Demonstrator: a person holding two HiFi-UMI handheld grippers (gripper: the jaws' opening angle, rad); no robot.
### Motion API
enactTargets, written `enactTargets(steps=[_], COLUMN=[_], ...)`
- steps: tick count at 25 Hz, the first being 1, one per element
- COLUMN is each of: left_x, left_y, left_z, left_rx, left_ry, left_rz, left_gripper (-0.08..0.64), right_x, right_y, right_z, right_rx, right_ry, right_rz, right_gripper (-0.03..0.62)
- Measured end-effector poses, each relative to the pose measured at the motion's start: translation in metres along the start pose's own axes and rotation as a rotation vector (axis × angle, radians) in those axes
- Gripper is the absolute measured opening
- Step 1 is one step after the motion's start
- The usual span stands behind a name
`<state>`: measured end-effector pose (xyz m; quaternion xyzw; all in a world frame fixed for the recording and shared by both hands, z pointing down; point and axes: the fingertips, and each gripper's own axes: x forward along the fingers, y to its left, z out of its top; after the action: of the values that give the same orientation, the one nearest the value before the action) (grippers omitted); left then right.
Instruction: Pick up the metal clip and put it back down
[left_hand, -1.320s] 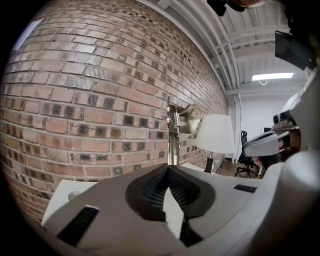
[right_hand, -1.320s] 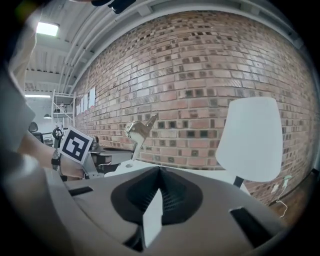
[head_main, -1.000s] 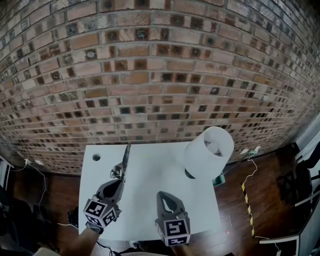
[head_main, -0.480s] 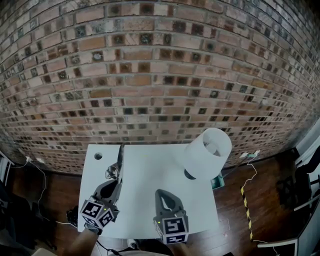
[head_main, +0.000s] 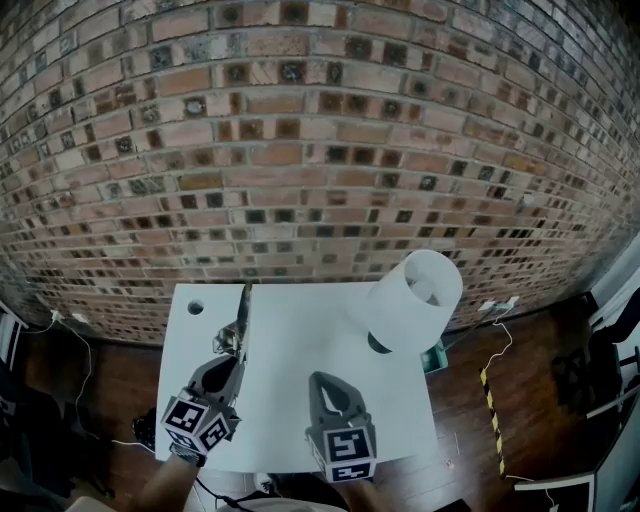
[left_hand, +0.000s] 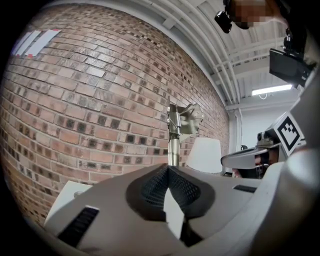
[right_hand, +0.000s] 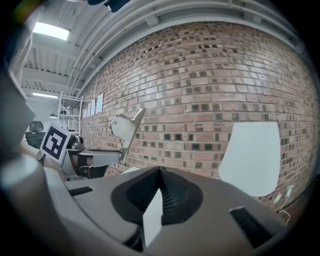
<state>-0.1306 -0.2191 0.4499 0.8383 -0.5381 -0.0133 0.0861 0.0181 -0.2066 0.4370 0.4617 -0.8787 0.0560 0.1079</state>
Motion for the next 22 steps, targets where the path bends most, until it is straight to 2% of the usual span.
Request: enactTargets(steps=[5, 13, 15, 22], left_x=[0.001, 0.002, 0.003, 0.025], left_y=[0.0, 0.005, 0.006, 0.003], left_z=[-0.002, -0.007, -0.013, -0.043], left_rx=[-0.024, -0.02, 0.029, 0.359], left_ry=[0.001, 0.027, 0.065, 0.234], left_rz=[0.006, 0.01, 0.015, 0.031], left_gripper=[0.026, 0.026, 0.025, 0.025], right_x=[0.0, 0.001, 0.002, 0.008], right_y=[0.0, -0.001, -0.001, -0.007], right_z=[-0.001, -0.001, -0.002, -0.008], right_rx=[0.002, 0.006, 0.008, 0.024], right_ry=[-0.003, 0.0, 0.001, 0.012], right_rz=[-0.001, -0.009, -0.01, -0.013], right_gripper=[-0.017, -0.017, -0.017, -0.017])
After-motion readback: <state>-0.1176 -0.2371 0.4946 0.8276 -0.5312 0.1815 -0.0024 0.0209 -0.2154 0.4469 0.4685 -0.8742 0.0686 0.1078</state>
